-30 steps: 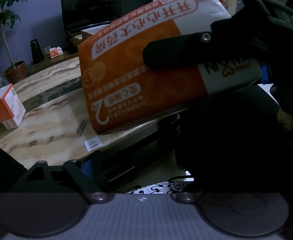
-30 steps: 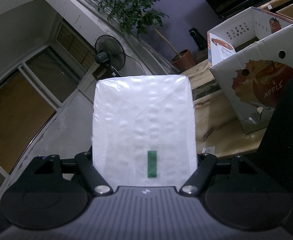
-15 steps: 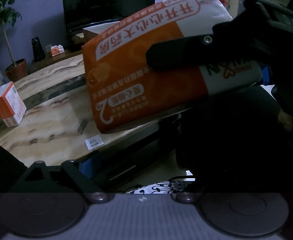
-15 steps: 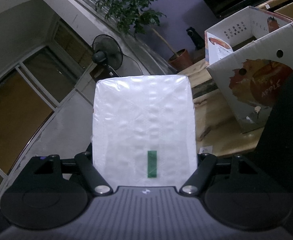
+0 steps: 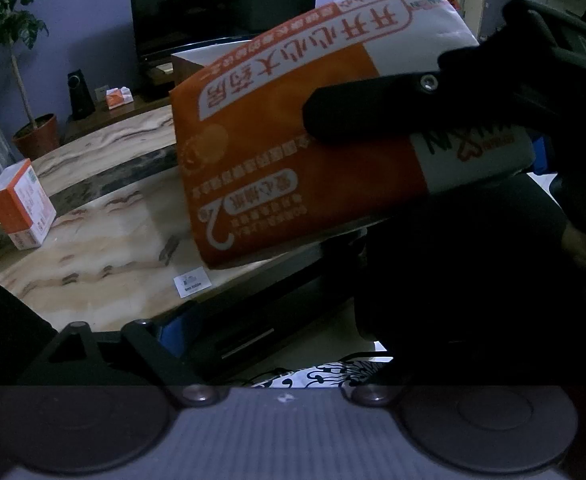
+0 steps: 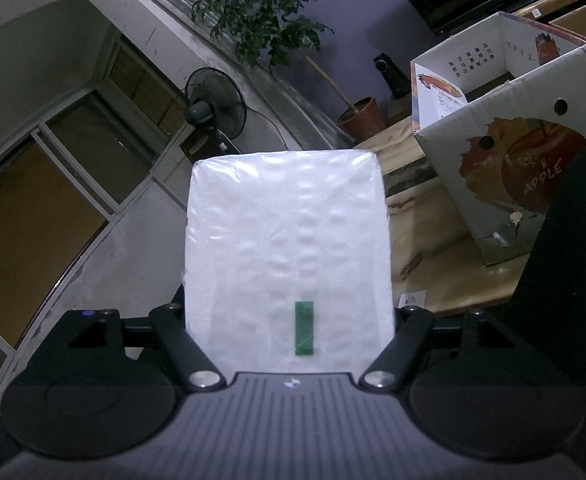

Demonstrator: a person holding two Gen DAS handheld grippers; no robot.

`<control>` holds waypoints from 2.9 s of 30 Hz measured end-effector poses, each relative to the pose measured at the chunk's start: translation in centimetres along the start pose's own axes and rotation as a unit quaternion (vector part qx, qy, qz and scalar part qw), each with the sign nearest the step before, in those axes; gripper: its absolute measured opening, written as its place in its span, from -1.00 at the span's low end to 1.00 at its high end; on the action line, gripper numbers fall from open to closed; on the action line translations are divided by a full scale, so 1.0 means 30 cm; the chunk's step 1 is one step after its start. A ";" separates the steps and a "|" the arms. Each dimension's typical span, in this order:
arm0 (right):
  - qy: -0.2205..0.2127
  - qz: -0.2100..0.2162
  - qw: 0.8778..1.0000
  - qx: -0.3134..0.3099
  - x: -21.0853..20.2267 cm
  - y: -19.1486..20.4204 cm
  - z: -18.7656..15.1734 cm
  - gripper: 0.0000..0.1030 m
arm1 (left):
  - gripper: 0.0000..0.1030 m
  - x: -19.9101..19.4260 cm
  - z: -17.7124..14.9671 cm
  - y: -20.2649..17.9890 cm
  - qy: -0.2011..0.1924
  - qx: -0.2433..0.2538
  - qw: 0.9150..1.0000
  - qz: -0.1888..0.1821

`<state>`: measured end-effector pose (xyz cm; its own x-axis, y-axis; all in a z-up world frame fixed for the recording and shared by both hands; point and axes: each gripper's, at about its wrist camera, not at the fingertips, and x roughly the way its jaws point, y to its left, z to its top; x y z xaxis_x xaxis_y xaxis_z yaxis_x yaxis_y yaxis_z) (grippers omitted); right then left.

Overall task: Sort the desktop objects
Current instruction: 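Swing the right gripper with the medicine box toward the cardboard box opening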

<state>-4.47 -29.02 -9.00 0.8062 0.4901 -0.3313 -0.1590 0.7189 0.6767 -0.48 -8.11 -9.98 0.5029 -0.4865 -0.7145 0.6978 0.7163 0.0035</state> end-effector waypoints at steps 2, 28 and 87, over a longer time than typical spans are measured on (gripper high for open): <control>0.000 0.000 1.000 -0.001 -0.001 0.001 -0.002 0.46 | 0.77 0.001 0.003 0.001 0.000 -0.001 1.000 0.000; -0.023 0.010 0.999 0.044 -0.025 -0.043 0.003 0.46 | 0.96 -0.090 0.042 0.024 -0.034 -0.038 0.997 0.058; -0.071 0.096 0.985 0.127 -0.083 -0.147 0.018 0.46 | 0.46 -0.263 0.189 -0.020 0.051 -0.066 0.994 0.066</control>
<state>-5.46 -33.67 -10.80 0.8496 0.5183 -0.0973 -0.1837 0.4639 0.8666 -1.99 -7.52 -0.38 0.5264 -0.3349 -0.7815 0.5527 0.8332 0.0153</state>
